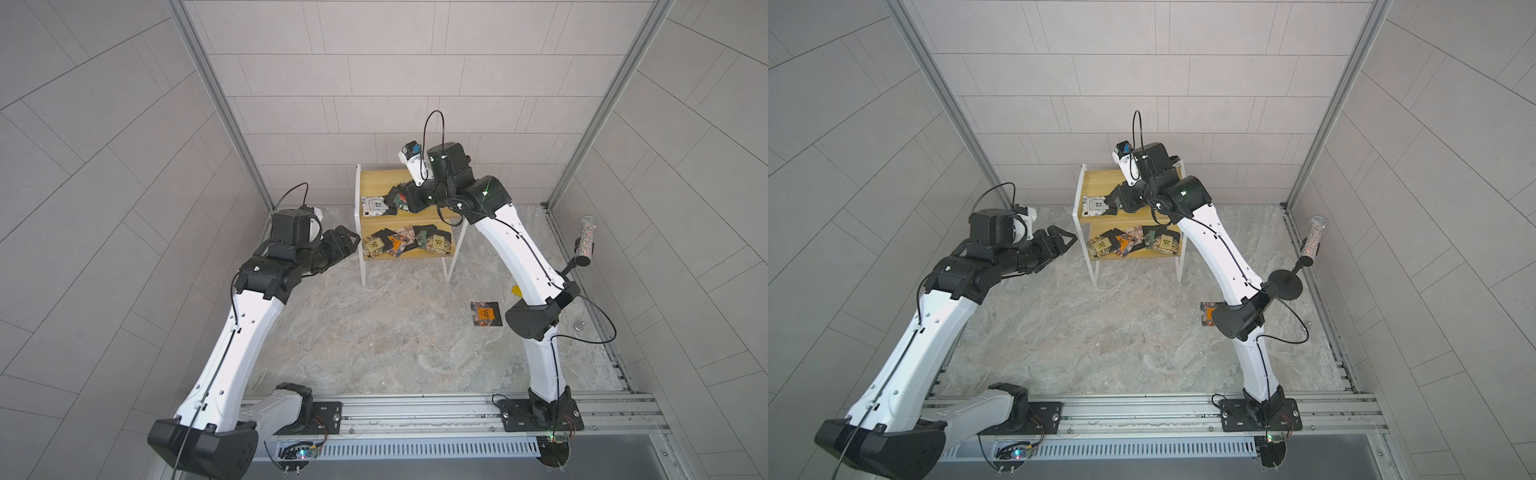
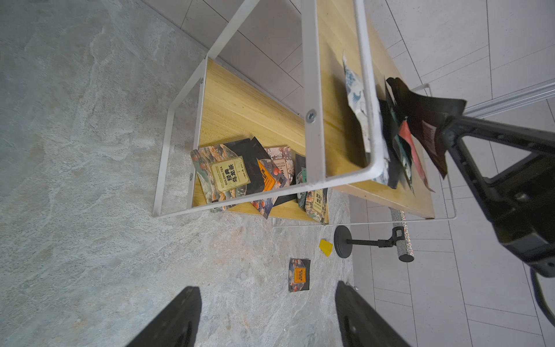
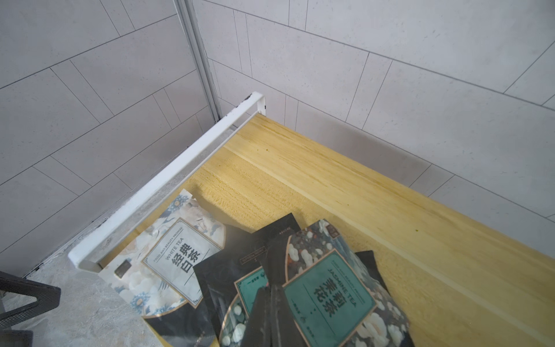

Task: Remove the tea bags from the shelf
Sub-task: Pick up the tea bag from the shelf, then place the tea bag at the center of the board.

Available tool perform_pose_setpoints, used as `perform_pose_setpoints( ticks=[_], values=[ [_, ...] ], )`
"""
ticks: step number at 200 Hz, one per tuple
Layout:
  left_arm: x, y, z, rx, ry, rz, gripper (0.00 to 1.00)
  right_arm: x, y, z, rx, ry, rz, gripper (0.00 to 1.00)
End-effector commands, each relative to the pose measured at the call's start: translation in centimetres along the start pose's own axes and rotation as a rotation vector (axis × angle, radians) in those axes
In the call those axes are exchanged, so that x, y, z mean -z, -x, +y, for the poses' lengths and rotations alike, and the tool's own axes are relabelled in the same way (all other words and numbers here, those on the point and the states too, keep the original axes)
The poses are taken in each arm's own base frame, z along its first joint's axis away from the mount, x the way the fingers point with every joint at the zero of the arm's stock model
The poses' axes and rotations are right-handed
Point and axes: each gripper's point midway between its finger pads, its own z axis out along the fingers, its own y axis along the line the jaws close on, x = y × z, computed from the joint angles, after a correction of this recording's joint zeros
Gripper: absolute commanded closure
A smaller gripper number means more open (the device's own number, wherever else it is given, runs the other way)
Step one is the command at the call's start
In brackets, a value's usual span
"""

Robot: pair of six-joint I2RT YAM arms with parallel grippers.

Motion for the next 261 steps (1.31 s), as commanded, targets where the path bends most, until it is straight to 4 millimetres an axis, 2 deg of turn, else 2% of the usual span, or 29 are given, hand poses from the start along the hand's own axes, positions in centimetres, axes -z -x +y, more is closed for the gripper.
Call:
perform_pose_setpoints(
  ticks=[1,119,163,208,234,261],
  values=[
    [0.7,0.4,-0.1,-0.009,-0.004,-0.03,0.22,3.9,2.7,-0.3,0.036,-0.036,-0.093,1.0],
    [1.1,0.3,0.1,-0.016,0.003,-0.039,0.22,10.4,6.9,-2.5,0.164,-0.208,-0.258,1.0],
    [1.1,0.2,-0.1,-0.018,-0.006,-0.034,0.22,11.2,6.9,-2.8,0.17,-0.234,-0.26,1.0],
    [1.3,-0.2,-0.3,-0.036,-0.019,-0.023,0.22,13.6,7.3,-2.1,0.186,-0.22,-0.297,1.0],
    [1.3,-0.8,-0.1,-0.052,-0.022,-0.011,0.22,15.3,6.6,-1.6,0.191,-0.215,-0.301,1.0],
    [1.2,-1.6,0.5,-0.066,-0.019,0.007,0.22,17.0,5.1,-1.3,0.201,-0.215,-0.307,1.0]
  ],
)
